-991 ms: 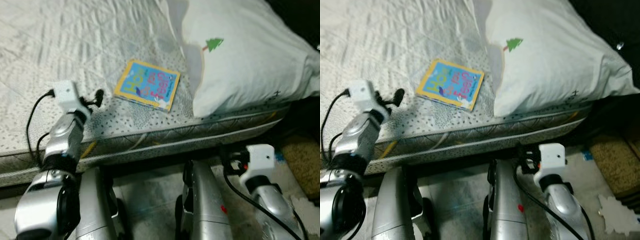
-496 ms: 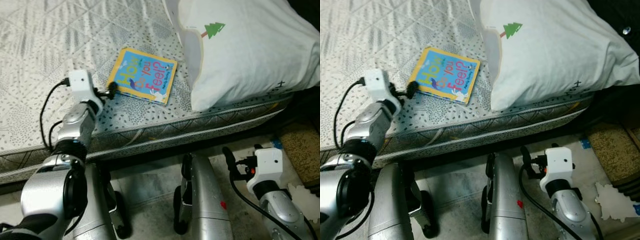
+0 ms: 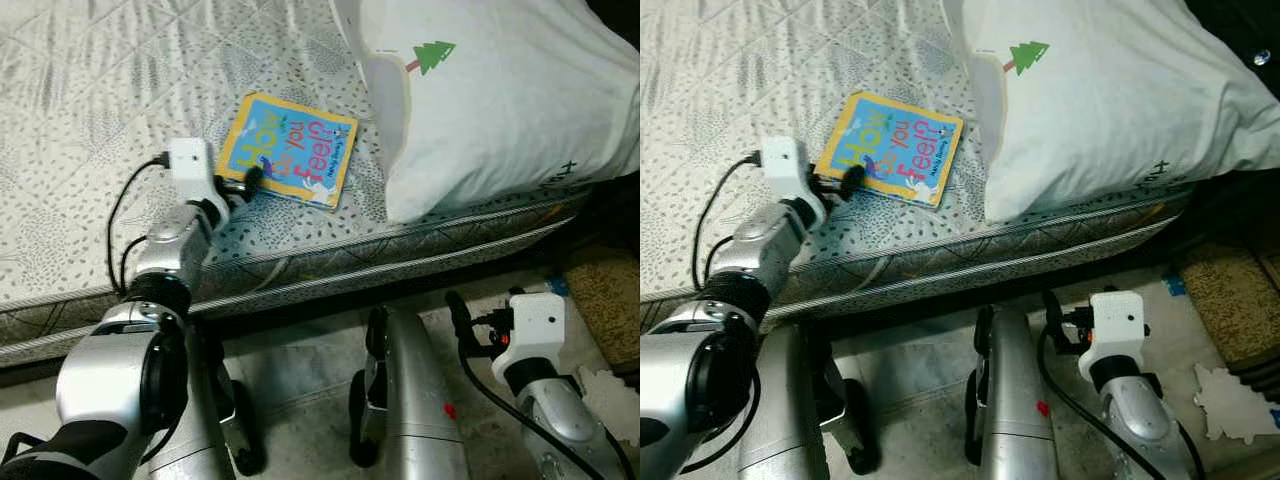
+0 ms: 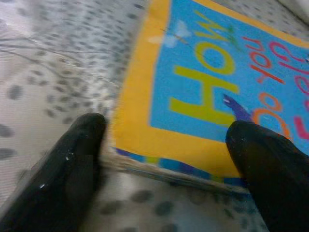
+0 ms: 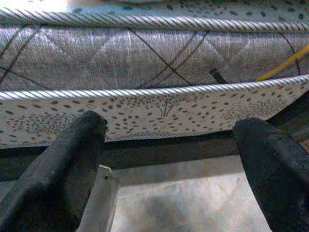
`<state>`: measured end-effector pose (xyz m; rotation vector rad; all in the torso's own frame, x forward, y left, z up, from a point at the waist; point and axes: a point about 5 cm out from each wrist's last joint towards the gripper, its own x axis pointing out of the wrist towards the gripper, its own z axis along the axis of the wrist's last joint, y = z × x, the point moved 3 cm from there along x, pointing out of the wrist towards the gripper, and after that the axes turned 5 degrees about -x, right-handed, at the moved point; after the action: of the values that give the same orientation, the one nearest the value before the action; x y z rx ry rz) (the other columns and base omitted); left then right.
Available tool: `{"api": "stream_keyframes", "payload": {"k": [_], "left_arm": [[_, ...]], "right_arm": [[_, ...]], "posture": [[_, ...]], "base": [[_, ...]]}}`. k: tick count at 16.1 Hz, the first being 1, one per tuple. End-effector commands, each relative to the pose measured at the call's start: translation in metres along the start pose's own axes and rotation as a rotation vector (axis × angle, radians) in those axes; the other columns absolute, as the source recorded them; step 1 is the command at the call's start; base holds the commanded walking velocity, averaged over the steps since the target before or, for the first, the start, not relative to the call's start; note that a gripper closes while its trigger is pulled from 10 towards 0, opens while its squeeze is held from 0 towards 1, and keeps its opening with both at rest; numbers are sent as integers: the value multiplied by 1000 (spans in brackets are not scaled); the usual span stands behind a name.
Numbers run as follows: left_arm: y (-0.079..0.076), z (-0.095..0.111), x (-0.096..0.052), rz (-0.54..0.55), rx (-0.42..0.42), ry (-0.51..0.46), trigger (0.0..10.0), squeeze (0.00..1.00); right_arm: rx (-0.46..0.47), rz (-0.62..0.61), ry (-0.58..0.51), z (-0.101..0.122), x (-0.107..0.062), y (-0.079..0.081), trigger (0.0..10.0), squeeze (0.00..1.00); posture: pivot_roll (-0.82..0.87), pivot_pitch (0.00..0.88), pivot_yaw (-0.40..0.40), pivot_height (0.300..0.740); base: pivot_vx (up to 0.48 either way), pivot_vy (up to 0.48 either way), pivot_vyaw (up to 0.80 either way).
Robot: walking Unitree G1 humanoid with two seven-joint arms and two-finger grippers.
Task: Clean up the room
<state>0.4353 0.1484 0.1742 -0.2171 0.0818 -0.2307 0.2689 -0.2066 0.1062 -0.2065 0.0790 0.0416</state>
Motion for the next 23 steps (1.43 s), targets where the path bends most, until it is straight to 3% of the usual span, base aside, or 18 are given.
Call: {"api": "stream_keyframes", "payload": {"k": [1,7,13,15,23], "left_arm": [[-16,-43,-4,-73,-12,158,10000,0],[-60,-68,-6,-269,15,255,10000,0],[-98,-79,-10,-419,29,288,10000,0],[-104,-80,-10,-439,31,293,10000,0],[-104,-80,-10,-439,31,293,10000,0]], "right_arm": [[5,-11,24,-6,-4,-2,10000,0],[13,0,12,-3,4,2,10000,0],[18,8,1,-1,11,5,10000,0],[19,9,0,-1,11,6,10000,0],[19,9,0,-1,11,6,10000,0]], "posture": [[-126,385,-46,509],[-117,378,-53,509],[-105,369,-55,509],[-104,369,-54,509],[-104,369,-54,509]], "base": [[0,0,0],[0,0,0],[0,0,0],[0,0,0],[0,0,0]]}}
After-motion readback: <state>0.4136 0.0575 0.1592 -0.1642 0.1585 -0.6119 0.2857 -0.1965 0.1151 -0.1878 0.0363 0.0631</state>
